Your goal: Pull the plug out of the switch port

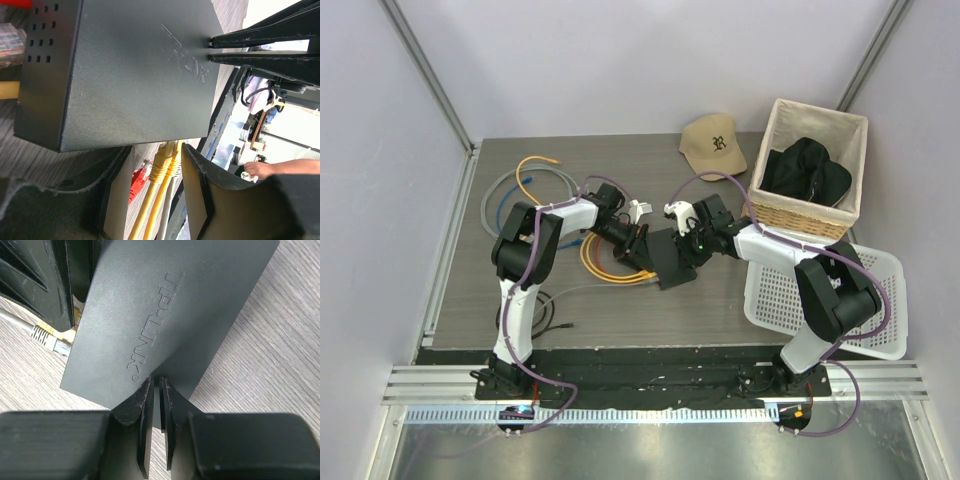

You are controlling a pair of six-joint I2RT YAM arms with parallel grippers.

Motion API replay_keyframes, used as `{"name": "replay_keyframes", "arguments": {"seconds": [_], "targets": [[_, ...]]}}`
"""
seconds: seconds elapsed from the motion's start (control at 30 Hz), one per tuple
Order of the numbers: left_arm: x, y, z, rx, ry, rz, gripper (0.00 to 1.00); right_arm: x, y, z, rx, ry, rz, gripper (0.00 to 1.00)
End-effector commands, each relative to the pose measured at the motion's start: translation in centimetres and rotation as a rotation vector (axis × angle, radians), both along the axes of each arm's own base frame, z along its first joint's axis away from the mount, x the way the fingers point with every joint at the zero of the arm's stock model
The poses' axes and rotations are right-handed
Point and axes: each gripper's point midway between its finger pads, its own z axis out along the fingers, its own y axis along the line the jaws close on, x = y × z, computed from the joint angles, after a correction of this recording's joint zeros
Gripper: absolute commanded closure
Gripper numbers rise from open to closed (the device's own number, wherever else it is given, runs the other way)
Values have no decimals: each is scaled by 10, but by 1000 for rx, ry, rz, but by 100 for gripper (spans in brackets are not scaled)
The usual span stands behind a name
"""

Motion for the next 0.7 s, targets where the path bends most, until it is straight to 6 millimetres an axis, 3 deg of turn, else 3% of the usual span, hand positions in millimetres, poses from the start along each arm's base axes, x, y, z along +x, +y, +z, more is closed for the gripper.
{"name": "replay_keyframes", "arguments": {"seconds": [0.0,0.27,0.4,0.6,0.67], "targets": [[10,3,-9,24,-53,14,53,-21,-11,-27,-64,100,3,82],[9,2,-11,17,-45,11,69,-22,-12,-28,-65,102,1,82],[9,1,-11,10,-43,8,100,-22,-12,-29,-66,101,3,81],[7,3,-14,16,-37,5,100,-20,-11,-26,-63,94,5,82],[6,4,-15,15,-36,1,100,-12,0,-11,-19,76,1,83]]}}
